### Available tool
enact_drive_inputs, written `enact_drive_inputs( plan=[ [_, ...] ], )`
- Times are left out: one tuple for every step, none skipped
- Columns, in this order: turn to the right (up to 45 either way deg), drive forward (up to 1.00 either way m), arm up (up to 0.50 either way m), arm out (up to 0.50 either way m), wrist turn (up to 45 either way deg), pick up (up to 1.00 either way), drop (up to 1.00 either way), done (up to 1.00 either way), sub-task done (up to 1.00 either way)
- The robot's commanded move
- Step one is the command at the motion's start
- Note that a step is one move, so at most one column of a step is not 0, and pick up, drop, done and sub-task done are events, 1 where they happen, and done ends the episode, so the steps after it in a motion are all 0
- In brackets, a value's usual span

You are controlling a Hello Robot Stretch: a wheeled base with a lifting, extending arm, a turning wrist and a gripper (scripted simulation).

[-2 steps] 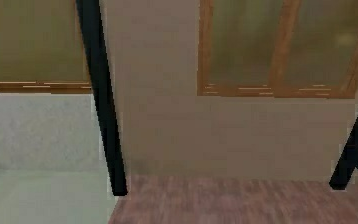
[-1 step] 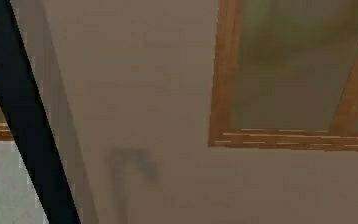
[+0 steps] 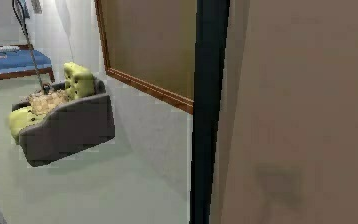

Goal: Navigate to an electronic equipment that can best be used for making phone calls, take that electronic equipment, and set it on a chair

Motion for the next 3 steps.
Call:
enact_drive_inputs(
  plan=[
    [-30.0,0.00,0.00,0.00,0.0,0.00,0.00,0.00,0.00],
    [0.0,0.35,0.00,0.00,0.0,0.00,0.00,0.00,0.00],
    [45.0,0.00,0.00,0.00,0.0,0.00,0.00,0.00,0.00]
  ],
)
